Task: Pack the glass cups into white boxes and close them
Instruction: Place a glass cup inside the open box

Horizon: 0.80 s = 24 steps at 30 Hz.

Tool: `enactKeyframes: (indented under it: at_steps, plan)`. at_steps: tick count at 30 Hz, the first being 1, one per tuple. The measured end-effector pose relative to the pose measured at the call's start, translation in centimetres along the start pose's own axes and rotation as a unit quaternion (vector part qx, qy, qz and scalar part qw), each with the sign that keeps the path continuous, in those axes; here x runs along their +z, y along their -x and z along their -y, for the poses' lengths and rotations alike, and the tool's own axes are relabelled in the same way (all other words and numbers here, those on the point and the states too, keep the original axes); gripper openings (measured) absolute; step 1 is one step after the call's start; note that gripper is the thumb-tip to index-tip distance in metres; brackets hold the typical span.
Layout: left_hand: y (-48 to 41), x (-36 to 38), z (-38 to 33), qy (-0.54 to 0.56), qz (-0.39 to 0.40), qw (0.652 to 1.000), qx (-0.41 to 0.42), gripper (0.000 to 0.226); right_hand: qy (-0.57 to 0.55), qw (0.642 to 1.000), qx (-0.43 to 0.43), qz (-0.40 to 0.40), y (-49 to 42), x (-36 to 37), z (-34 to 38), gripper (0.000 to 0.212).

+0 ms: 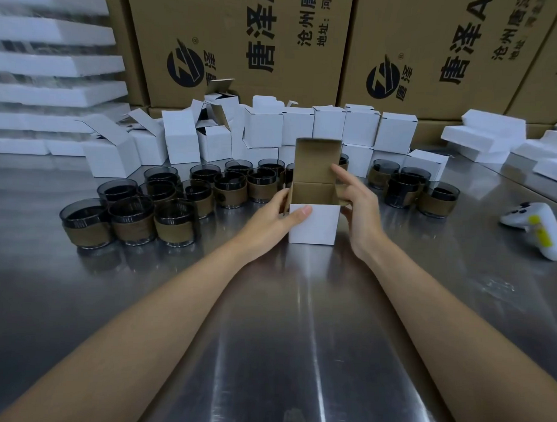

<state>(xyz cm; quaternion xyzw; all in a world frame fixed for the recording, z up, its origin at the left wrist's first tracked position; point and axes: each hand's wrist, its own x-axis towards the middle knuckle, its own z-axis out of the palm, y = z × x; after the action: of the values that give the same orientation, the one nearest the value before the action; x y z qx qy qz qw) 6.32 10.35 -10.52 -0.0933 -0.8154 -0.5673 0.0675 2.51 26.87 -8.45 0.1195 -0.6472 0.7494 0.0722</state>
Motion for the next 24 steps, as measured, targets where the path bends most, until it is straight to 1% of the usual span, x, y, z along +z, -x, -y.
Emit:
enactKeyframes:
  at_steps: [2,3,6,9,11,14,16,18,22,24]
  plan:
    - [0.1,-0.1,-0.1,0.004,0.019,1.000,0.007,0.051,-0.008,1.000,0.023,-0.001,-0.3,-0.3,0.2,0.041]
    - [0.1,-0.1,-0.1,0.005,0.025,1.000,0.009,0.055,-0.022,0.999,0.035,-0.002,-0.5,-0.5,0.3,0.039]
    - [0.1,-0.2,-0.2,0.010,0.033,0.999,0.010,0.069,-0.051,0.997,0.064,0.015,-0.7,-0.9,0.4,0.047]
    - [-0.2,-0.2,0.1,0.009,0.035,0.999,-0.004,0.067,-0.035,0.996,0.083,0.029,-0.8,-1.3,0.3,0.055]
    - [-0.3,-0.2,0.2,0.002,0.021,1.000,-0.015,0.070,-0.030,0.994,0.100,0.037,-1.0,-1.5,0.3,0.060]
    - [-0.4,0.2,0.2,-0.067,0.008,0.998,-0.005,0.089,0.020,0.991,0.119,0.052,-0.9,-1.4,0.2,0.062]
    - [-0.2,0.3,0.0,-0.101,0.001,0.995,0.005,0.096,0.083,0.991,0.100,0.036,-0.9,-1.4,0.0,0.060]
    - [0.0,0.3,-0.1,-0.095,0.003,0.995,0.012,0.099,0.115,0.989,0.087,0.026,-0.9,-1.5,-0.3,0.056]
    - [0.2,0.1,-0.1,-0.047,0.019,0.999,0.010,0.120,0.163,0.981,0.101,0.038,-1.0,-1.7,-0.7,0.055]
    - [0.1,0.0,0.0,-0.036,0.018,0.999,0.004,0.116,0.175,0.978,0.109,0.031,-1.0,-1.6,-0.8,0.054]
